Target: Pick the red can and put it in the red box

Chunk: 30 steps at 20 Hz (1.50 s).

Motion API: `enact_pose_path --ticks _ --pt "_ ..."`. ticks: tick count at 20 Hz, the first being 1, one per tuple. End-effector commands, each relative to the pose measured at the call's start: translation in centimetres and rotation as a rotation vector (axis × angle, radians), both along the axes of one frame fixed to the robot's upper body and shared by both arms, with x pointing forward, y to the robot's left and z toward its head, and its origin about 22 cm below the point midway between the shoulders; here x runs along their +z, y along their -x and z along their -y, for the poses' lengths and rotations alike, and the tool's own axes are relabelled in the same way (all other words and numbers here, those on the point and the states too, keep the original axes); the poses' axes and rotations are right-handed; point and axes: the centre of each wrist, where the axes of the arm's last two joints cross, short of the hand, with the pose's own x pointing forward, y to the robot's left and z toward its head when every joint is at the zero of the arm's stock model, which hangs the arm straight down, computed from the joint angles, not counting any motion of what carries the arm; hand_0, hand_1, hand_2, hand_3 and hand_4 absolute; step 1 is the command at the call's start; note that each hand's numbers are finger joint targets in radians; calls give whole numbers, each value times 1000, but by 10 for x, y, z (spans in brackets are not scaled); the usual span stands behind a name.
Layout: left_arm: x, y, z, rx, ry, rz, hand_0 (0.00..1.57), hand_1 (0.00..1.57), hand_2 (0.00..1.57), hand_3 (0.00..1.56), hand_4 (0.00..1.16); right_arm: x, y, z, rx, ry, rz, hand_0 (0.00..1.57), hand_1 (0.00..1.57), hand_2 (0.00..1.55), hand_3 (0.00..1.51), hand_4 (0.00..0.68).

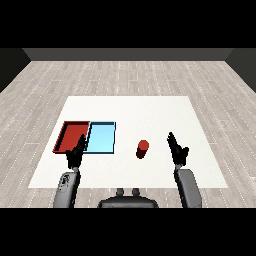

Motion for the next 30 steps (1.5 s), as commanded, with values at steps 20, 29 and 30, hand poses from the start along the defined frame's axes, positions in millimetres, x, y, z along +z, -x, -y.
enact_pose_path --ticks 20,29,30 --pt "-8 -11 22 -23 72 465 0 0 0 0 0 6 44 -14 86 -124 310 0 0 0 0 0" --pt "-3 -5 13 -26 65 458 0 0 0 0 0 -17 37 -10 74 -160 287 0 0 0 0 0" --pt "34 -14 5 -20 75 448 0 0 0 0 0 -3 36 -13 87 -166 289 0 0 0 0 0"
